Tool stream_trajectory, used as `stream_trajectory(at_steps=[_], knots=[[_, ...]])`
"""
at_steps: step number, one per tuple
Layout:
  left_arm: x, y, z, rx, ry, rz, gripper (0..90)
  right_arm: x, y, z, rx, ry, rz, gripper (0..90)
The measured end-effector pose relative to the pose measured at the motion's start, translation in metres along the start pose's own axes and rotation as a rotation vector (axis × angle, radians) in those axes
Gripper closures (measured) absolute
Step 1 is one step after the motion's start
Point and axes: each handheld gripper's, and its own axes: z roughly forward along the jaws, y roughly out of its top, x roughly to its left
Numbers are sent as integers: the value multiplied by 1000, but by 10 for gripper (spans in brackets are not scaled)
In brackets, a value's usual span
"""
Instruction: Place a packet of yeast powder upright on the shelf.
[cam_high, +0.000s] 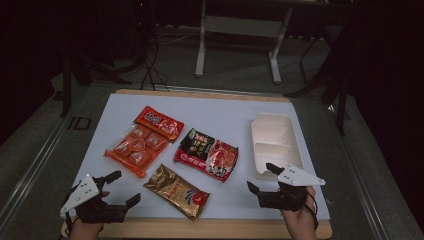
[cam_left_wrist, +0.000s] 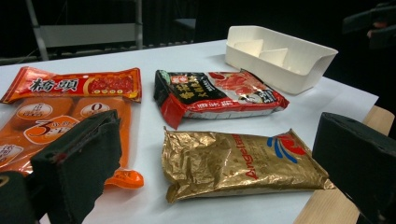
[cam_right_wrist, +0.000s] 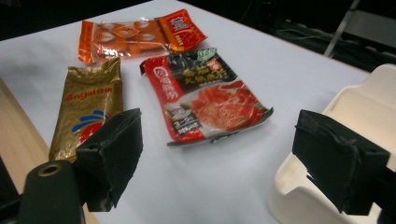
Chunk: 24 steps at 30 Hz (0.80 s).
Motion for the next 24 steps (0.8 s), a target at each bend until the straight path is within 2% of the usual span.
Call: stream_trajectory(at_steps=[1,5,11,12,19,21,24], knots=[[0,0,0,-1,0,-1,16,-2,4,-4,-26,-7,3,158],[-1,1,1,1,0,2,16,-7,11,-7,-46,-10,-2,158],[0,1,2,1,8,-2,16,-16,21,-4,-82,-18,1,159],[0,1,2,2,8,-3,16,-19,24,-2,-83,-3,1,159],[1,0,1,1,9,-5,16,-18,39,11,-74,11,-19,146],[1,0,2,6,9,-3,16,-16,44,15,-74,35,-21,147],[2,0,1,5,5,-7,16,-13,51,20,-82,45,-39,142]])
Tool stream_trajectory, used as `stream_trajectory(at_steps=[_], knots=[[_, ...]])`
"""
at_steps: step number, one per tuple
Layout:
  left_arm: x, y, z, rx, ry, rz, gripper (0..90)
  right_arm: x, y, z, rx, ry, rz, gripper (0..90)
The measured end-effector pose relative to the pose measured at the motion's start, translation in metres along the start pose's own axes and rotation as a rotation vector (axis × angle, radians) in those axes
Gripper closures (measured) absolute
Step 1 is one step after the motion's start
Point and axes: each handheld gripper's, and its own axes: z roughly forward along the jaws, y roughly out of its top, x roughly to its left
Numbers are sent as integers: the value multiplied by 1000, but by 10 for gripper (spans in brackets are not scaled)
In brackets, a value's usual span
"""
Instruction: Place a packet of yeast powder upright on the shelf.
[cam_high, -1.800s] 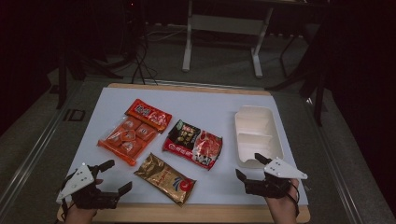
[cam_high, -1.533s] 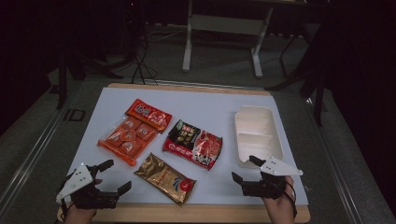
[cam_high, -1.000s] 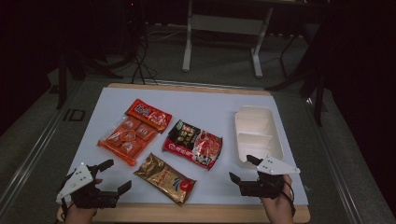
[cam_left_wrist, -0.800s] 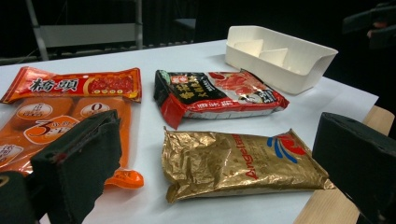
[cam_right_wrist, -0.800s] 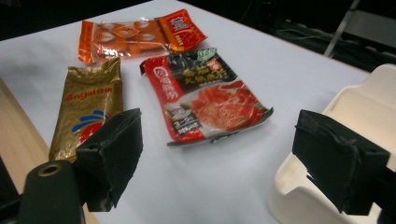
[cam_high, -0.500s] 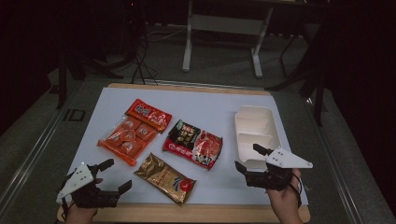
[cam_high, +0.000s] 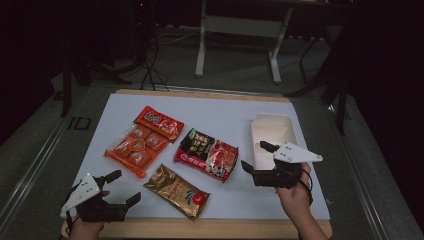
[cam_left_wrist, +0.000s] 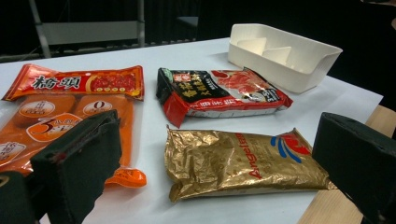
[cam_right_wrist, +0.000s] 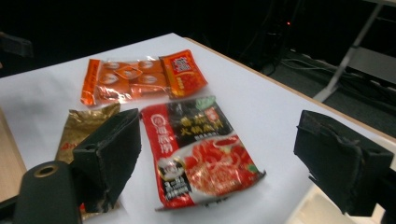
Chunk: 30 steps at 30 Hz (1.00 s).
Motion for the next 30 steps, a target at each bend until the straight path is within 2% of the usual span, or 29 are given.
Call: stream_trajectory(at_steps=[5,13,18,21,26,30], knots=[[1,0,-2,-6,-1,-7,16,3,10,11,-7,29,-8,142],[1,0,-1,-5,0,2,16,16,21,35,24,80,-64,123],[1,0,-1,-6,-2,-1,16,23,27,51,44,106,-69,110],[0,0,-1,-4,-5,-1,16,29,29,59,60,115,-92,108],[0,-1,0,4,4,-3,16,35,32,73,68,197,-75,108],[-1,-1,-1,-5,2,-4,16,39,33,80,82,208,-79,100]])
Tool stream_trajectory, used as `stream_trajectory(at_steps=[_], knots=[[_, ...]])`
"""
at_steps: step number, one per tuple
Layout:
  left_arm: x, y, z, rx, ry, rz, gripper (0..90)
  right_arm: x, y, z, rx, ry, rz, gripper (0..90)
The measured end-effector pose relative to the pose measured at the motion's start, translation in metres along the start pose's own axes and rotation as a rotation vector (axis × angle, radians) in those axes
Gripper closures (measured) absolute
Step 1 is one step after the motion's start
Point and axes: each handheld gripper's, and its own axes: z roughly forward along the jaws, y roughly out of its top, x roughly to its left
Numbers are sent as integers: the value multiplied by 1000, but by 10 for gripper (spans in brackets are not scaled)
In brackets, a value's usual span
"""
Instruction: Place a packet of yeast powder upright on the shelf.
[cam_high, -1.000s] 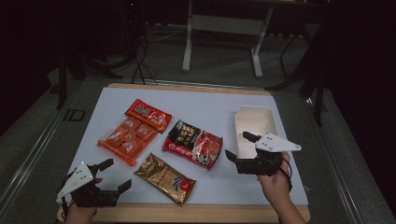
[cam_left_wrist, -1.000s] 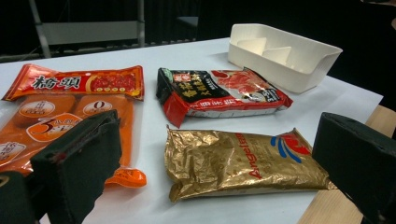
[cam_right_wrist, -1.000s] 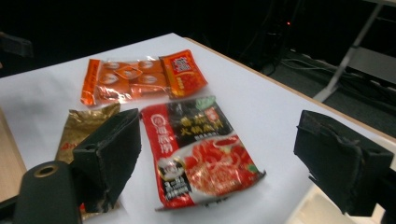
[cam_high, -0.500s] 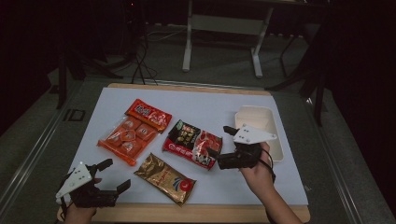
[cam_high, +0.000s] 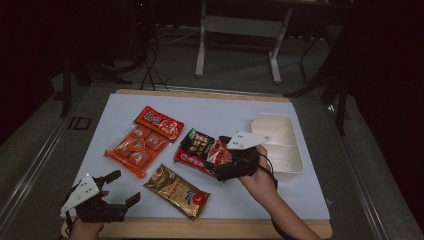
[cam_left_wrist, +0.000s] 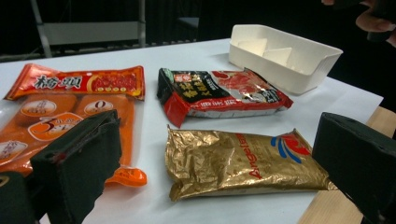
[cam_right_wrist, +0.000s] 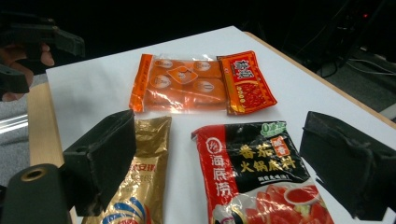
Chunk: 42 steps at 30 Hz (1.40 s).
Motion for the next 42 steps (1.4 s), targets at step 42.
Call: stream_trajectory(at_steps=[42], knots=[[-1,0,0,7,-21,8,16,42,-10,158,215,217,46,223]])
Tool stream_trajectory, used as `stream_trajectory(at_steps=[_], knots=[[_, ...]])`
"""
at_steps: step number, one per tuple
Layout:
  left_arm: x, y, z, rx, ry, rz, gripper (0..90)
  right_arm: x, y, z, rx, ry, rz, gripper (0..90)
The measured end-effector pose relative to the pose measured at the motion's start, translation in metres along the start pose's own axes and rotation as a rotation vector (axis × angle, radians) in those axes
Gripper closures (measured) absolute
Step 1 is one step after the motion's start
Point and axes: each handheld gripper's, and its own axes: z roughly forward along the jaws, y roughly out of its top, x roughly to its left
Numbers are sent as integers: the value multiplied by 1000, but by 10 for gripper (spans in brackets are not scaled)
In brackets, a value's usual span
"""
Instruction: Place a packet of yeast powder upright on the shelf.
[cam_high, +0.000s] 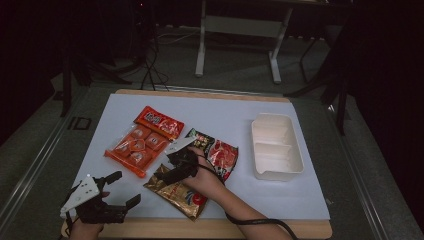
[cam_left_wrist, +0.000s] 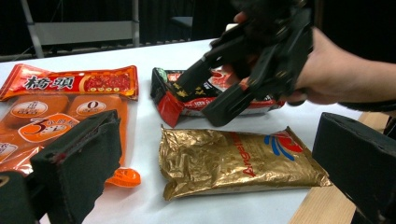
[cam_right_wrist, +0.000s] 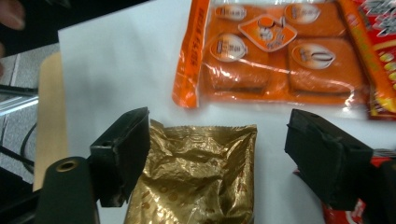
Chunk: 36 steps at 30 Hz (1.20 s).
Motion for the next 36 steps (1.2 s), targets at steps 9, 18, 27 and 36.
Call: stream_trajectory(at_steps=[9,18,27,36], knots=[[-2,1,-2,-11,-2,15,16,-11,-6,30,84,3,9,280],[-2,0,-1,-4,-7,8,16,-19,-14,46,137,35,44,417],[-1,0,0,2,-9,1,16,-11,-16,53,182,44,15,595],[-1,0,1,11,-9,3,16,-8,-11,53,228,2,14,874]])
